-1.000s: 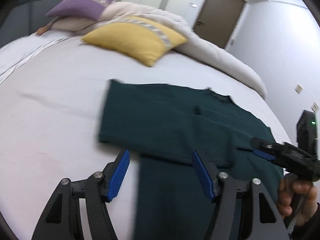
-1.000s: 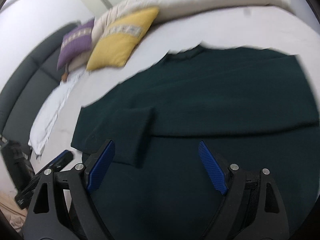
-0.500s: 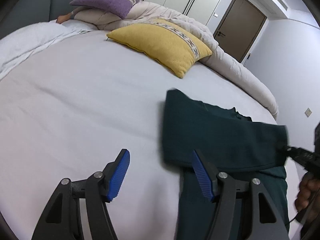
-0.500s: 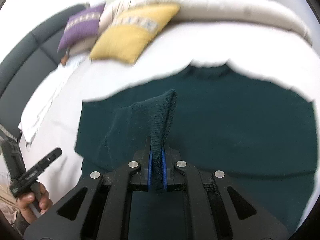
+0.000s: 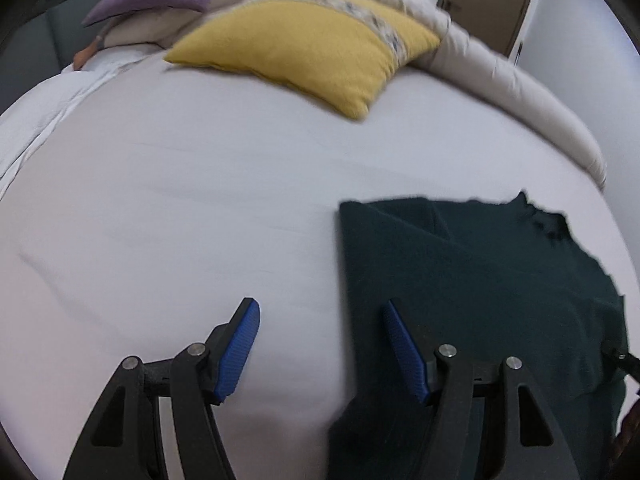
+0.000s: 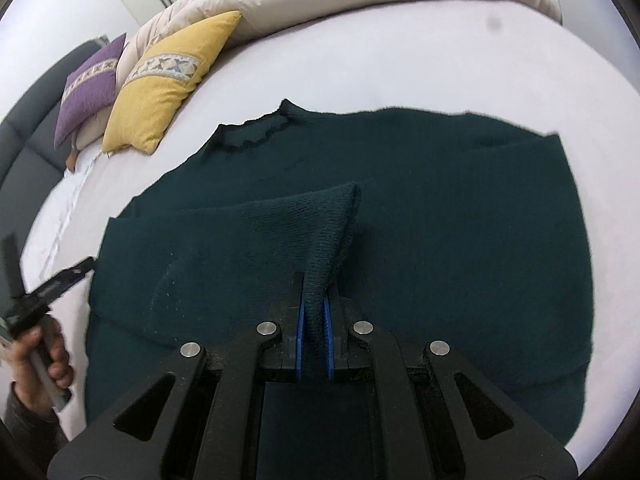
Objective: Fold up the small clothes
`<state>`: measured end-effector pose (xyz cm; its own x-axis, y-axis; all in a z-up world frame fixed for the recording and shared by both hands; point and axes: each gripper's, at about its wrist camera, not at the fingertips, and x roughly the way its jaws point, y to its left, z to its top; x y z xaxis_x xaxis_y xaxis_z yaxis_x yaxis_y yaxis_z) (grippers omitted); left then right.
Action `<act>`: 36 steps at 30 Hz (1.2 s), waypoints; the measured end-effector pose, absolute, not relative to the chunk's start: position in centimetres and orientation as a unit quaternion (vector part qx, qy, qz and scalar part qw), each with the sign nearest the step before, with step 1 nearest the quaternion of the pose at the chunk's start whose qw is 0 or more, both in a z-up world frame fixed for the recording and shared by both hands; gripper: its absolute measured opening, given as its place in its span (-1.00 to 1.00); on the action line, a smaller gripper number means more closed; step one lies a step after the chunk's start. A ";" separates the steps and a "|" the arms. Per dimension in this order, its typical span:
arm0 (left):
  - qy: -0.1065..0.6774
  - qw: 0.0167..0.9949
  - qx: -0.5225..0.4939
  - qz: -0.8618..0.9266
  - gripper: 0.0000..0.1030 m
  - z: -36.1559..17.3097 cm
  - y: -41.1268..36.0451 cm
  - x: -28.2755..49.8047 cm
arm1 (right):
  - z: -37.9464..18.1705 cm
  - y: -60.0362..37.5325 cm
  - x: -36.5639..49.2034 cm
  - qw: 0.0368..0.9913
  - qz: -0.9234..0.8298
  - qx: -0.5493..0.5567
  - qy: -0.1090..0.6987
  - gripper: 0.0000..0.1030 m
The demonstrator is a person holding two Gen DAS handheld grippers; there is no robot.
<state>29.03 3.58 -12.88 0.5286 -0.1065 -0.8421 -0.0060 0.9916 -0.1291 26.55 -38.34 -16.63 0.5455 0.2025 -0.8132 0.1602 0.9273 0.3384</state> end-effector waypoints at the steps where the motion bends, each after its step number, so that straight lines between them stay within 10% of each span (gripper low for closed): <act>1: 0.491 0.869 -0.049 -0.030 0.19 -13.6 3.0 29.4 | -16.7 -38.1 26.6 0.859 0.014 0.186 0.477 -0.87; 6: 0.489 0.870 -0.040 -0.047 -0.83 -13.3 2.1 29.5 | -17.0 -37.4 25.5 0.856 0.015 0.181 0.483 -0.87; 26: 0.436 0.895 -0.090 -0.023 -0.96 -10.7 5.8 26.7 | -16.7 -36.2 26.7 0.842 0.014 0.216 0.494 -0.88; 30: 0.442 0.893 -0.074 -0.038 -0.33 -10.5 4.7 25.8 | -16.5 -36.7 26.2 0.848 0.017 0.206 0.489 -0.88; 36: 0.471 0.880 -0.040 -0.050 -0.73 -13.7 2.8 25.6 | -16.8 -37.9 25.6 0.847 0.006 0.206 0.490 -0.88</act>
